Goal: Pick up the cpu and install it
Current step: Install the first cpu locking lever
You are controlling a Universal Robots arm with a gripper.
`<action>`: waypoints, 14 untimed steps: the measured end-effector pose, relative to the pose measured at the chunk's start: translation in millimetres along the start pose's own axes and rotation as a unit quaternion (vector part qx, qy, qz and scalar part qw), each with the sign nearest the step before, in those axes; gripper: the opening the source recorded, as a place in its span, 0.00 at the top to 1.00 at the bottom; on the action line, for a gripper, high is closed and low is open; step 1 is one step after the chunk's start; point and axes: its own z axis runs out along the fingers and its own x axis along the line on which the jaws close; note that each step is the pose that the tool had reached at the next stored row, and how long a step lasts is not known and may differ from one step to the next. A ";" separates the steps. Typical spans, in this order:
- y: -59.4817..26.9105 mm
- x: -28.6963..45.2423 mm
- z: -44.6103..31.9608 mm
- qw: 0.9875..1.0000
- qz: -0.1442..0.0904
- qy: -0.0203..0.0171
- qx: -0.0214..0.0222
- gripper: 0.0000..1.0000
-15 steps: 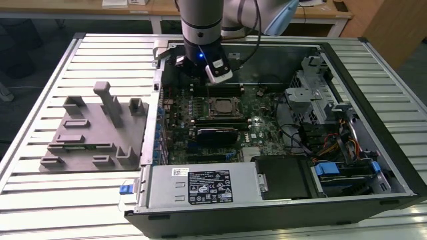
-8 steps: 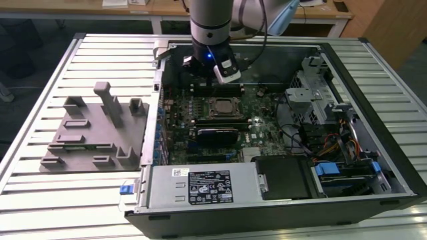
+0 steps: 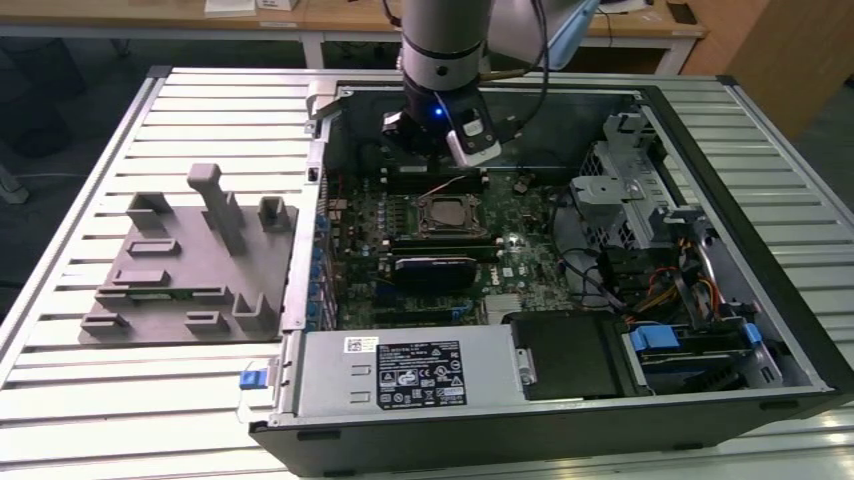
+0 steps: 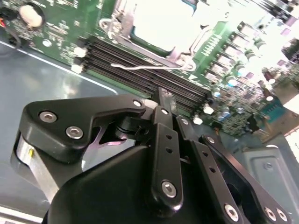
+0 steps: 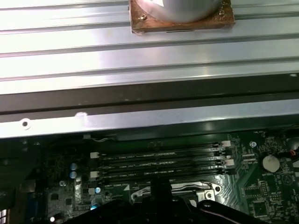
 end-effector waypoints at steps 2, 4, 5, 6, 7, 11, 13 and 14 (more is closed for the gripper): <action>0.5 -4.6 0.2 1.000 0.000 0.000 0.000 0.89; 0.7 -7.2 0.3 1.000 0.001 0.000 0.000 0.89; 0.8 -8.0 0.4 1.000 0.002 -0.001 0.001 0.89; 0.8 -8.2 0.4 1.000 0.005 -0.001 0.002 0.89; 0.8 -8.3 0.4 1.000 0.008 -0.002 0.002 0.89; 0.8 -8.8 0.5 1.000 0.019 -0.005 0.004 0.89; 0.8 -8.8 0.5 1.000 0.019 -0.005 0.004 0.89; 0.8 -8.8 0.5 1.000 0.019 -0.005 0.004 0.89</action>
